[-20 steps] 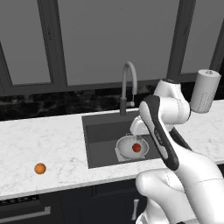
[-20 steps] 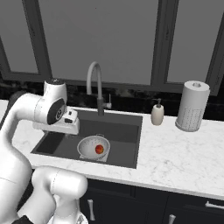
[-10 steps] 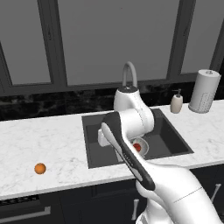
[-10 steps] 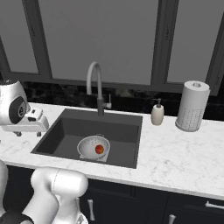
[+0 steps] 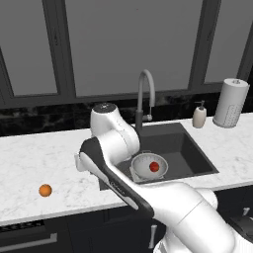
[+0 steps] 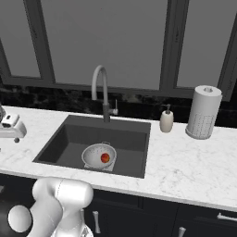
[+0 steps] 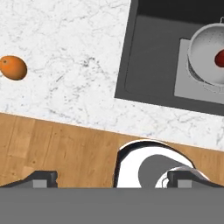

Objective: Put the colander in the sink, put the apple, tangerine in the colander, and turn on the sink faucet and pour water over the colander.

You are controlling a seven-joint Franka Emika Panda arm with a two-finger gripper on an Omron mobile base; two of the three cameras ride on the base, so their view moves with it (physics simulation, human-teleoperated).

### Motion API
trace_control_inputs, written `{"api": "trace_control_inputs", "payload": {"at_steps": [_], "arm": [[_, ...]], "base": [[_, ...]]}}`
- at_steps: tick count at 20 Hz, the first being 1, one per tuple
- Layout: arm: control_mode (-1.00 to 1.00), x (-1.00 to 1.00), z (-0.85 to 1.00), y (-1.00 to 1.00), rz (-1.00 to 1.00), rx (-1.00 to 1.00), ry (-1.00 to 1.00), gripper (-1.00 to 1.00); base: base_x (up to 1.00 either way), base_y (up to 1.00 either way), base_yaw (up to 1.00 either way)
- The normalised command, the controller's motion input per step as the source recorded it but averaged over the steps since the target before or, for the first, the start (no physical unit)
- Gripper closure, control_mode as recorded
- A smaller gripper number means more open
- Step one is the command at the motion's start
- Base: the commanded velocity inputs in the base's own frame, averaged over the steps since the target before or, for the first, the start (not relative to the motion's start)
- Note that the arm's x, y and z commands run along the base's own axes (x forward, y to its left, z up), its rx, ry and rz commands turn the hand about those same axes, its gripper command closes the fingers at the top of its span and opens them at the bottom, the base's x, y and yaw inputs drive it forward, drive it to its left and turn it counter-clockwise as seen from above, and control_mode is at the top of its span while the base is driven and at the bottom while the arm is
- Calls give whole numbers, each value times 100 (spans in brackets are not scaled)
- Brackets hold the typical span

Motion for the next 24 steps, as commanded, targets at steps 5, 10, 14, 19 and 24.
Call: {"api": "trace_control_inputs", "payload": {"at_steps": [5, 10, 14, 19, 24], "arm": [[-100, 28, -19, 81, 0, 0, 0, -100], [-100, 25, -27, 58, 0, 2, 0, -100], [-100, 30, -35, 55, 0, 2, 0, -100], [-100, 34, -45, 57, 2, 0, 0, -100], [-100, 26, -47, 48, 3, 0, 0, -100]], "base": [[0, 0, 0], [0, 0, 0], [0, 0, 0], [0, 0, 0], [0, 0, 0]]}}
